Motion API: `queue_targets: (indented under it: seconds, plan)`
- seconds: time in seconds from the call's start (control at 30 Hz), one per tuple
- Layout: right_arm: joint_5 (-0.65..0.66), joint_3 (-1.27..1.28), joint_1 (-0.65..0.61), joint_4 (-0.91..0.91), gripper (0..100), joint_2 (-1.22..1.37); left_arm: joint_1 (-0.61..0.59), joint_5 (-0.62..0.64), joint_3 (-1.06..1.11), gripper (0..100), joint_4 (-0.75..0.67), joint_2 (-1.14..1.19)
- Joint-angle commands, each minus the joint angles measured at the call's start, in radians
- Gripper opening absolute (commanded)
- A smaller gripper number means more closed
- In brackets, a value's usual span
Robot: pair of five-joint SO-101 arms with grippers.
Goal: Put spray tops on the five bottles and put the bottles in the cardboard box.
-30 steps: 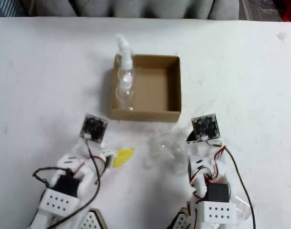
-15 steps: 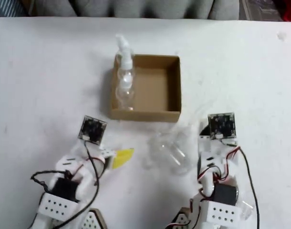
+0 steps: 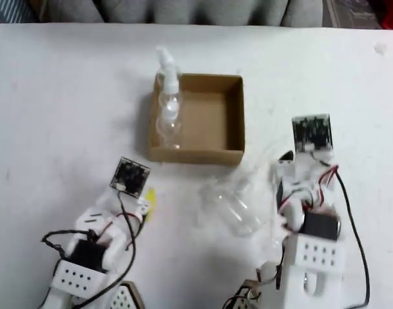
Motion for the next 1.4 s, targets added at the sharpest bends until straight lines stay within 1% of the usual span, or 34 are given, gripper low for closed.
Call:
queue_targets:
  seconds: [0.0, 0.07, 0.13, 0.33, 0.43, 0.6, 0.8, 1.0, 1.13, 1.2, 1.27, 1.37]
  plan:
    - [-0.009, -0.158, 0.007, -0.001, 8.6, 0.249, 0.002, -0.026, -0.005, 5, 0.009, -0.019]
    - [-0.011, -0.195, 0.007, -0.002, 12.3, 0.349, 0.004, -0.029, -0.005, 4, 0.021, -0.019]
    - [-0.011, -0.23, 0.001, -0.004, 13.9, 0.443, 0.002, -0.029, -0.005, 2, 0.021, -0.019]
    - [-0.012, -0.315, 0.007, -0.142, 14.2, 0.713, 0.002, -0.029, -0.005, 2, 0.021, -0.019]
    - [-0.02, -0.354, 0.007, -0.166, 14.3, 0.835, 0.002, -0.029, -0.005, 2, 0.023, -0.019]
    - [-0.152, -0.48, 0.004, -0.157, 14.5, 1.015, 0.002, -0.029, -0.005, 2, 0.023, -0.019]
    - [-0.161, -0.577, 0.008, -0.163, 14.5, 1.198, 0.002, -0.029, -0.005, 2, 0.023, -0.019]
    - [-0.161, -0.651, 0.008, -0.156, 12.8, 1.264, 0.002, -0.029, -0.005, 2, 0.023, -0.019]
    - [-0.161, -0.652, 0.001, -0.157, 0.6, 1.267, 0.002, -0.029, -0.005, 2, 0.023, -0.019]
    - [-0.16, -0.652, 0.002, -0.156, 3.3, 1.267, 0.002, -0.029, -0.005, 2, 0.023, -0.019]
    - [-0.157, -0.654, 0.012, -0.156, 1.6, 1.264, 0.002, -0.029, -0.005, 2, 0.023, -0.019]
    - [-0.157, -0.66, 0.036, -0.143, 1.6, 1.245, 0.001, -0.029, -0.005, 2, 0.023, -0.019]
